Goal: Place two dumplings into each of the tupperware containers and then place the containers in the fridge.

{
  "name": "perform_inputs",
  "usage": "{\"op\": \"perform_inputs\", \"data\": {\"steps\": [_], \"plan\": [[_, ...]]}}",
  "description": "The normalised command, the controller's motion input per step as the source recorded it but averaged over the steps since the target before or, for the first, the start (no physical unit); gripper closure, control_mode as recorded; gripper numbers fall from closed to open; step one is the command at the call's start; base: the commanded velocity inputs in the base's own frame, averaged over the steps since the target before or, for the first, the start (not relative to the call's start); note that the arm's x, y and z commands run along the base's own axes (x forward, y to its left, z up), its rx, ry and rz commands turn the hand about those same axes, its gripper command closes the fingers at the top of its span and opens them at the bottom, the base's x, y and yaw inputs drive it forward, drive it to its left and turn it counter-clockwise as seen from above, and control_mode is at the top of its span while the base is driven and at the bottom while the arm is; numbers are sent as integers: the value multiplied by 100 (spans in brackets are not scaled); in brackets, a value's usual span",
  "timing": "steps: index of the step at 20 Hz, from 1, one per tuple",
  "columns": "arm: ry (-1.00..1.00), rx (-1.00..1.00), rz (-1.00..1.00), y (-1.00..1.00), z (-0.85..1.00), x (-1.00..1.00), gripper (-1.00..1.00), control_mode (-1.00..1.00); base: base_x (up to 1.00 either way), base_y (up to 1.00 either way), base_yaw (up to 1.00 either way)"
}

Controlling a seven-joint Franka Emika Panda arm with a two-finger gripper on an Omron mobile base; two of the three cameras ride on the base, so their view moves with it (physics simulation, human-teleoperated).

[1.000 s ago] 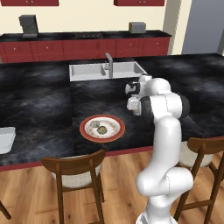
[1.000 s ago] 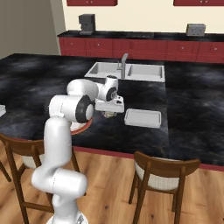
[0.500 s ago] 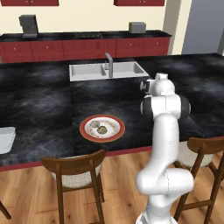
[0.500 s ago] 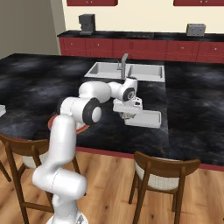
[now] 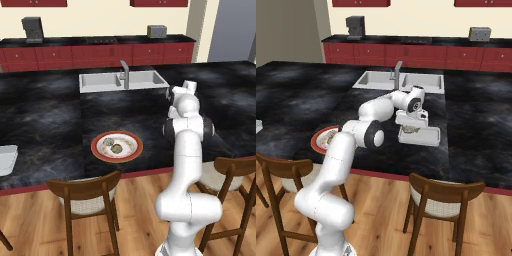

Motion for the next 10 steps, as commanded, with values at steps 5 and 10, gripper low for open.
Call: {"op": "perform_inputs", "data": {"steps": [5,10], "plan": [[2,0,0,0,-31,10,-100,-100,0,0,0],[-2,0,0,0,2,-17,-100,-100,0,0,0]]}}
